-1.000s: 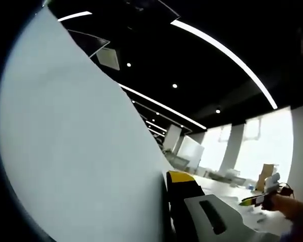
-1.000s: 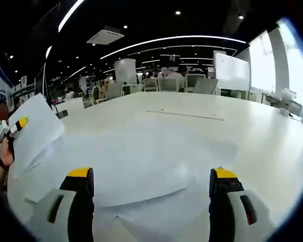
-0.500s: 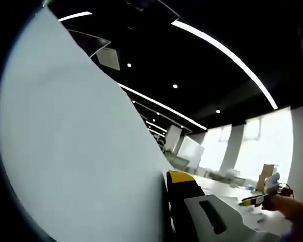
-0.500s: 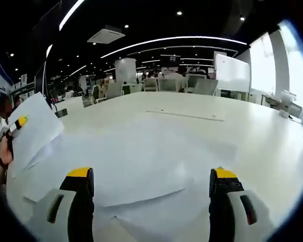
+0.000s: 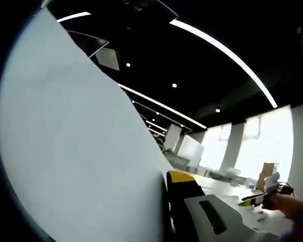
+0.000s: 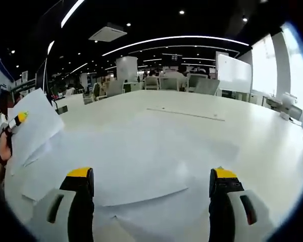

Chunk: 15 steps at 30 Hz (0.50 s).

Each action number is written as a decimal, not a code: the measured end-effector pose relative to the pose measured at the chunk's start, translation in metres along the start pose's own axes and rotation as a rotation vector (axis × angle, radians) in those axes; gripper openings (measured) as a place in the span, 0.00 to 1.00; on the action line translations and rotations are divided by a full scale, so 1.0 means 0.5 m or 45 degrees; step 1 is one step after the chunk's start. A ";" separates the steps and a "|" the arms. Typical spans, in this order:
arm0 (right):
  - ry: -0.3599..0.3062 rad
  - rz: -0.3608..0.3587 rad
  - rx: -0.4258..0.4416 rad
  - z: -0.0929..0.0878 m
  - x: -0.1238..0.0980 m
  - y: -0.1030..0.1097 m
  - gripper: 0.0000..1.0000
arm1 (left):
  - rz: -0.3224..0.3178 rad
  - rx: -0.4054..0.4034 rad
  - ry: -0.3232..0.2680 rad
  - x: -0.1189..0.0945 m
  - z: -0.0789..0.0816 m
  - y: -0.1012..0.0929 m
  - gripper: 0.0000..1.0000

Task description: Organize the stack of printing papers by aligning and flattening the scattered papers on the table

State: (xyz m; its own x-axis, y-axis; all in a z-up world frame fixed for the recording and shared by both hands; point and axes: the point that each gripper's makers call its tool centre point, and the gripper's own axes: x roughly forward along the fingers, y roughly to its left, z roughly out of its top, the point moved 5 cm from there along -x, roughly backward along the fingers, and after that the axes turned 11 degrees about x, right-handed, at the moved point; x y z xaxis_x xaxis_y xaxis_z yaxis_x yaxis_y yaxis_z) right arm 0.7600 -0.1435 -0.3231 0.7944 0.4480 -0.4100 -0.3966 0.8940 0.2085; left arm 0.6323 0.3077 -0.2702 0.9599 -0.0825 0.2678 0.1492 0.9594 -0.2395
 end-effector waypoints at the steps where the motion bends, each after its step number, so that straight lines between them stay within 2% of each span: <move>1: 0.002 0.000 0.000 -0.001 0.000 0.000 0.90 | 0.000 0.000 0.000 0.000 0.000 0.000 0.10; 15: 0.008 -0.023 -0.008 -0.002 0.001 -0.007 0.90 | -0.003 -0.004 0.003 0.001 -0.001 -0.002 0.10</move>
State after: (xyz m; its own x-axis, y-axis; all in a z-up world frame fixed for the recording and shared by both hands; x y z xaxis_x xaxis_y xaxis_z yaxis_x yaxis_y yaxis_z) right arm 0.7612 -0.1463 -0.3249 0.7986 0.4317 -0.4193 -0.3851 0.9020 0.1952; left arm 0.6325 0.3067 -0.2702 0.9602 -0.0854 0.2659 0.1522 0.9583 -0.2420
